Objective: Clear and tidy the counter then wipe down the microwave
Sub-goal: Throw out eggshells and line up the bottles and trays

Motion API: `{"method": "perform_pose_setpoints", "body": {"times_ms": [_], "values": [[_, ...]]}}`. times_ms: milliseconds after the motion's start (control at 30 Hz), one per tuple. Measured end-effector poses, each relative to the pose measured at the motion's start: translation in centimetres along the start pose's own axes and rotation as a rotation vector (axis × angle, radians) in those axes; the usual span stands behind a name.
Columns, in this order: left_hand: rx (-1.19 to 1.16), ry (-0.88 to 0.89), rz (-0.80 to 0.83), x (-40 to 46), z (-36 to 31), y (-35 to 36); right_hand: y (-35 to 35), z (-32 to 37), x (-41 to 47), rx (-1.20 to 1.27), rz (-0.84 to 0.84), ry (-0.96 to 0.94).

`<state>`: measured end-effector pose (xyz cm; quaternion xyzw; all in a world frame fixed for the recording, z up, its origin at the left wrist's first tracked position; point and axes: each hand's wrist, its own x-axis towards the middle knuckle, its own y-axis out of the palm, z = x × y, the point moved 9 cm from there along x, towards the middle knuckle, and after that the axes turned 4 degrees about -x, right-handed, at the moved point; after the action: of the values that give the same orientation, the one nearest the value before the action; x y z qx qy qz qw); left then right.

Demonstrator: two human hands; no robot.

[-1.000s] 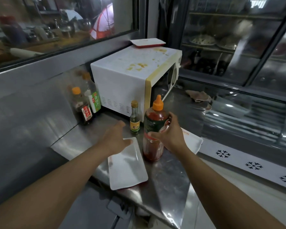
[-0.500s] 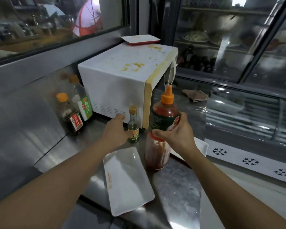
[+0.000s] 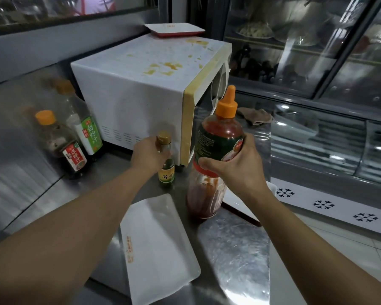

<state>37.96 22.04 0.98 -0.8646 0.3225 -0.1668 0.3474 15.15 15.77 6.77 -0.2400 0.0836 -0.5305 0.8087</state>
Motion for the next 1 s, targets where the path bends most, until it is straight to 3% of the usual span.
{"method": "perform_pose_setpoints", "body": {"times_ms": [233, 533, 1000], "values": [[-0.041, 0.028, -0.033, -0.4, -0.1, -1.8, -0.5, 1.4, -0.2, -0.004, -0.001, -0.031], [-0.132, 0.063, -0.137, -3.2, -0.4, -12.1, 0.8, 8.6, -1.3, 0.001, 0.041, -0.090], [-0.063, -0.194, -0.336, -7.2, 9.1, -23.4, 10.1, 16.3, -2.5, 0.050, 0.201, -0.220]]}}
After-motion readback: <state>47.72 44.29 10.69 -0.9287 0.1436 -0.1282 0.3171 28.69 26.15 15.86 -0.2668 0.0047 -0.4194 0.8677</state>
